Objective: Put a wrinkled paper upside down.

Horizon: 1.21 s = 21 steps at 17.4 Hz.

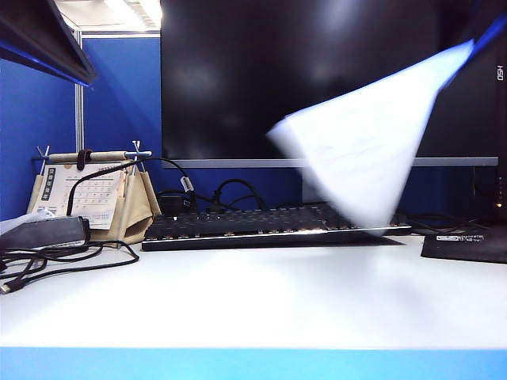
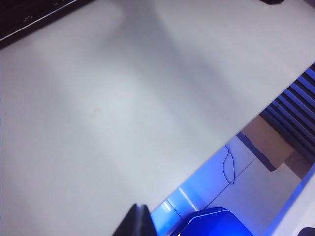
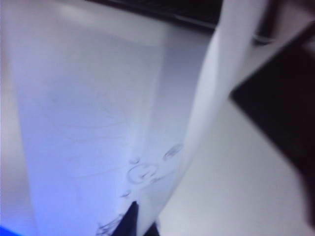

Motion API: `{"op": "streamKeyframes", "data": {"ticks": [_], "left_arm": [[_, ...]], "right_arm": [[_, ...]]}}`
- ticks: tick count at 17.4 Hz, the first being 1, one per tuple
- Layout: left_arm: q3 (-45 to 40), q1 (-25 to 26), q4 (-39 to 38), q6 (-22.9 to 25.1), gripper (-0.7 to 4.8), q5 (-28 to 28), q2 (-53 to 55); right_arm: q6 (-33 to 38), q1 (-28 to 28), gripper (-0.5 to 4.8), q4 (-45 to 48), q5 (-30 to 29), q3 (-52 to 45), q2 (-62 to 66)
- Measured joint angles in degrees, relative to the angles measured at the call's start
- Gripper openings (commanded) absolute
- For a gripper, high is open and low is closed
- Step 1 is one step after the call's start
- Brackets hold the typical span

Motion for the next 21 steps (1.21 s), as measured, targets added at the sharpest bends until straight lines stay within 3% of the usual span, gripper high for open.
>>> {"op": "streamKeyframes", "data": {"ticks": [5,6,8,12,18,21], "left_arm": [[0.0,0.0,0.02,0.0,0.09,0.0,0.0],[0.0,0.0,0.02,0.0,0.09,0.02,0.0],[0.0,0.0,0.02,0.0,0.09,0.02,0.0],[0.0,0.0,-0.02,0.0,0.09,0.02,-0.02],[0.0,0.0,-2.64,0.0,0.09,0.02,-0.39],[0.0,0.02,-3.56,0.0,0.09,0.0,-0.48]], "right_arm": [[-8.24,0.0,-0.06,-18.12,10.58,9.75,0.17],[-11.3,0.59,-0.06,-21.86,18.91,12.61,0.46],[-13.0,3.43,-0.06,-23.82,26.43,15.45,1.05],[-14.84,10.8,-0.06,-22.84,32.85,15.82,3.67],[-14.23,22.71,-0.06,-18.12,34.6,15.54,10.4],[-11.54,26.51,-0.06,-18.47,28.96,14.05,11.5]]}}
